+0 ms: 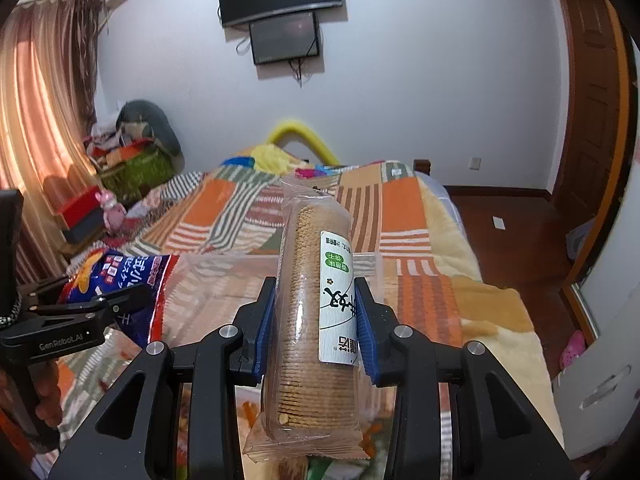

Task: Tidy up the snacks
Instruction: 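Carry both snacks into the clear plastic box and open both tools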

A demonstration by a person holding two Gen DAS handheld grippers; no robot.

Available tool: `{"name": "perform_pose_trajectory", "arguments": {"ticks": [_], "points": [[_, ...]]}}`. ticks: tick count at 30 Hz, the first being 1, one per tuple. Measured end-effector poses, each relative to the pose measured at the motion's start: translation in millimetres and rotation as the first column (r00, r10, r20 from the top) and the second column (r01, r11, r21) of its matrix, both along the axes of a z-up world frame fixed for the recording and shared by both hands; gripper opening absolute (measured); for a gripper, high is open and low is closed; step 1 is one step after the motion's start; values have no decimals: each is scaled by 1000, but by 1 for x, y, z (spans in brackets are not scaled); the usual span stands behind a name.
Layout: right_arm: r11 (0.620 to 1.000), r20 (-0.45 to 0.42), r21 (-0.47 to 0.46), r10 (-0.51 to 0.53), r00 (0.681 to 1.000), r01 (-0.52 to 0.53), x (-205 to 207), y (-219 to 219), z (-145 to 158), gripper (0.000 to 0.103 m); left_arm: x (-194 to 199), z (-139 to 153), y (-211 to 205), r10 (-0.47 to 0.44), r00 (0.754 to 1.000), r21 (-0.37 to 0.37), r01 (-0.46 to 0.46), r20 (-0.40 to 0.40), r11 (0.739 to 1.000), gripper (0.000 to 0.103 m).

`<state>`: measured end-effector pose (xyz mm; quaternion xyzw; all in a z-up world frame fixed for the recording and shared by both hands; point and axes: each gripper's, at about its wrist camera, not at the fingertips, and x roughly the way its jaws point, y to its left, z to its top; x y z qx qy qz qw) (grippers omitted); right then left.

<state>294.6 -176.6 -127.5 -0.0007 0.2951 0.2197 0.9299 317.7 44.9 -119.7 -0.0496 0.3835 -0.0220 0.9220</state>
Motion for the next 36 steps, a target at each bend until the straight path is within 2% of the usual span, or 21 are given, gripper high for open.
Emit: {"name": "perform_pose_trajectory", "arguments": {"ticks": [9,14,18,24,26,29,33,36], "points": [[998,-103,-59,26,994,-32,24,8,-16,33,32,-21,-8,-56,993,-31,53,-103,998,61],[992,-123,-108,51,991,-64,25,13,-22,33,40,-30,-12,-42,990,-7,41,-135,999,62],[989,-155,-125,56,986,-76,26,12,-27,35,36,-22,-13,-44,993,31,48,-110,998,69],[993,-111,-109,43,993,-55,15,-2,-10,38,13,9,4,-43,999,62,44,-16,997,75],[994,-88,-96,40,995,-49,9,-8,-2,41,1,20,15,-32,999,77,30,22,997,84],[995,-53,-91,30,998,-34,2,-17,7,46,-18,30,38,1,998,94,-7,67,996,90],[996,-26,-84,18,999,-20,-11,-31,13,51,-38,27,66,39,997,107,-46,60,993,90],[996,-24,-87,7,1000,-9,-18,-40,11,53,-49,11,88,71,997,104,-73,23,992,90]]}}
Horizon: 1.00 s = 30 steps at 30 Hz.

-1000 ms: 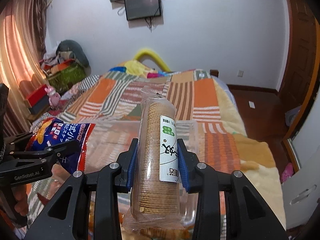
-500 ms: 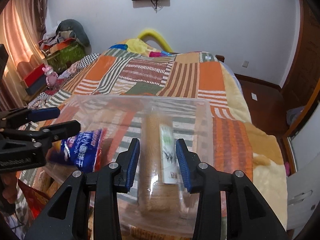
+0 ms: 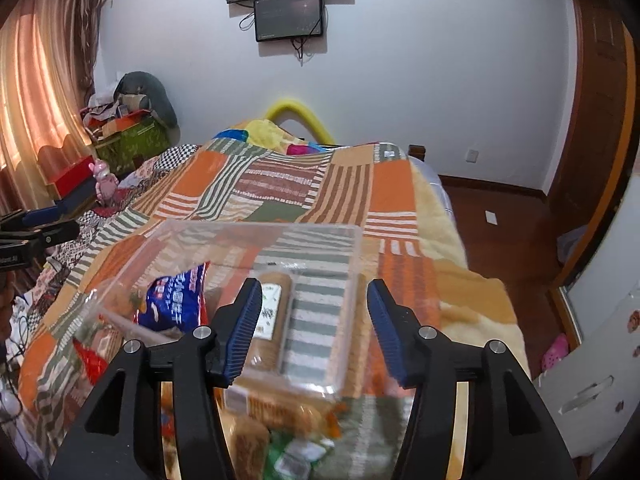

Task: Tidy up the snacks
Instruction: 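Carry both snacks into the clear plastic box and open both tools, then grasp the green chip bag with the right tool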

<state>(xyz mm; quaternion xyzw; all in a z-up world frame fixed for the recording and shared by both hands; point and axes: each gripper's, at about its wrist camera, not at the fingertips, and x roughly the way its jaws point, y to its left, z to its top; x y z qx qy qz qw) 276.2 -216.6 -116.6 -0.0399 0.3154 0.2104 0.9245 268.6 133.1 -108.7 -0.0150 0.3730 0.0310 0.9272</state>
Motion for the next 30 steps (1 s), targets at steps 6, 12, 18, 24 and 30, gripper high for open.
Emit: {"name": "perform_pose_trajectory", "arguments": {"ticks": [6,12,18,24,30], "points": [[1000,-29,-6,-21,999,21,-14,-13,-13,57,-2,-40,31,55,994,-62,-61,-94,996,90],[999,-110,-14,-34,993,33,-24,-23,-35,60,8,-75,32,57,985,-94,-73,-161,993,90],[1000,-185,-26,-9,983,4,-27,-18,-59,60,16,-101,24,30,979,-134,-58,-202,989,90],[998,-205,-63,4,979,-17,-35,-8,-74,60,25,-108,15,9,981,-138,-37,-195,990,90],[998,-242,-39,28,970,-39,-31,-7,-81,63,28,-110,13,-40,982,-218,-1,-183,976,60]]}}
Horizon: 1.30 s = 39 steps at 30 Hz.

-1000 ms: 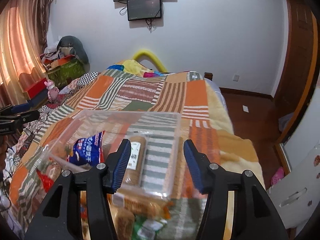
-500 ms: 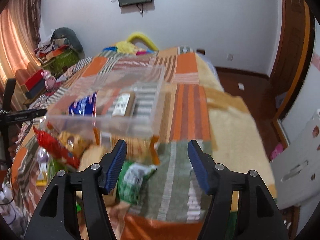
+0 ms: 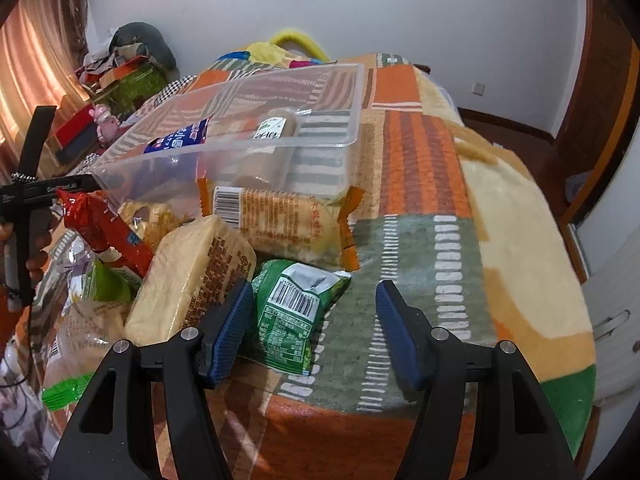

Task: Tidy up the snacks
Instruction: 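Grasp the green chip bag with the right tool, then grasp the pastry bag with left tool while right tool carries the green bag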

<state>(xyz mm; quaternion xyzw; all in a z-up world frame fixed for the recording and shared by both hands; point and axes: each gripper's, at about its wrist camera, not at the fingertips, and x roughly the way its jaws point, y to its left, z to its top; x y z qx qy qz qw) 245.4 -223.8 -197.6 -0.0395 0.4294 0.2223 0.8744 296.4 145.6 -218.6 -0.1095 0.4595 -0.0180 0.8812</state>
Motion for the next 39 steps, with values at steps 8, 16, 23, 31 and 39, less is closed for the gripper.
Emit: {"name": "perform_pose_trajectory", "arguments": {"ticks": [8,16,23,31,39], "points": [[999,-18,4,33,999,-33,-1,10,-6,64,-19,13,-5,-19,1000,23,18,21,1000,29],[999,7,-10,50,999,-50,-7,14,-7,43,-42,31,5,19,999,43,-21,37,999,12],[1000,45,5,23,999,-23,-14,2,4,33,-60,55,3,27,996,86,-34,80,996,7],[999,112,39,-15,994,11,-23,-15,28,33,-75,86,0,31,991,83,-42,131,996,0],[997,195,73,-27,980,13,-17,-12,59,33,-80,132,-21,-32,975,158,-4,222,987,0]]}}
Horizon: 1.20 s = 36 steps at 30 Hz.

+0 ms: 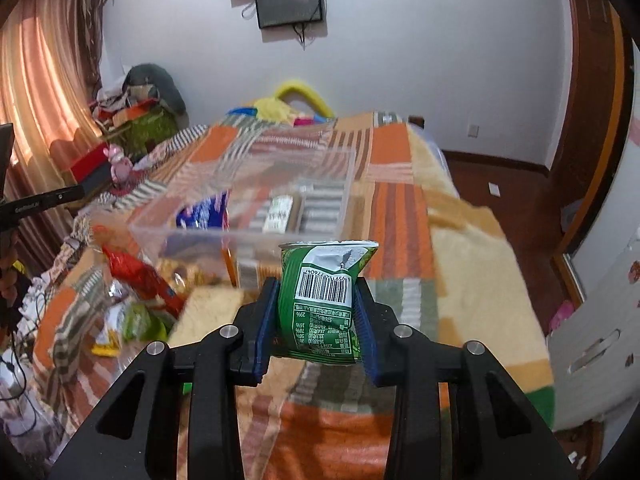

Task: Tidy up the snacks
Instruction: 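Grasp the pastry bag with left tool while right tool carries the green bag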

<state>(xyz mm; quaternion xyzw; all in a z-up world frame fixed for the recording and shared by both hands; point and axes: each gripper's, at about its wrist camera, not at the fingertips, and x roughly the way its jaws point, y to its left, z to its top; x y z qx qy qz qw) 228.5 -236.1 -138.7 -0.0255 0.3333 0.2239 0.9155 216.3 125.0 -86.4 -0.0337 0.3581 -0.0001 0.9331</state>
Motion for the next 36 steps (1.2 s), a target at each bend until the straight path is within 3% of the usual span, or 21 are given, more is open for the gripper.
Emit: {"name": "perform_pose_trajectory", "arguments": {"ticks": [3,7,8,11,15,19,26,32,36], "points": [[1000,11,17,10,1000,-10,2,5,3,33,6,0,5,25,999,-9,-25,-21,1000,7],[1000,13,23,21,1000,-21,0,10,2,33,12,-19,27,103,994,9,-103,-46,995,58],[999,12,24,22,1000,-22,2,12,0,33,15,-25,33,121,991,14,-121,-51,993,62],[999,4,25,23,1000,-23,7,16,-2,33,27,-50,55,165,980,3,-165,-107,986,65],[1000,-1,15,18,1000,-18,13,21,-4,33,51,-91,84,216,951,-76,-238,-220,968,65],[1000,-10,9,12,1000,-11,20,23,-8,33,70,-130,92,210,933,-167,-266,-294,949,65],[1000,-20,-11,16,1000,-16,28,30,-11,33,92,-167,76,200,918,-86,-243,-343,966,63],[1000,-15,-9,15,1000,-15,30,30,-10,33,81,-156,73,200,933,-62,-228,-299,972,56],[1000,1,-1,10,1000,-10,34,29,-5,33,69,-127,60,174,956,-49,-191,-236,980,56]]}}
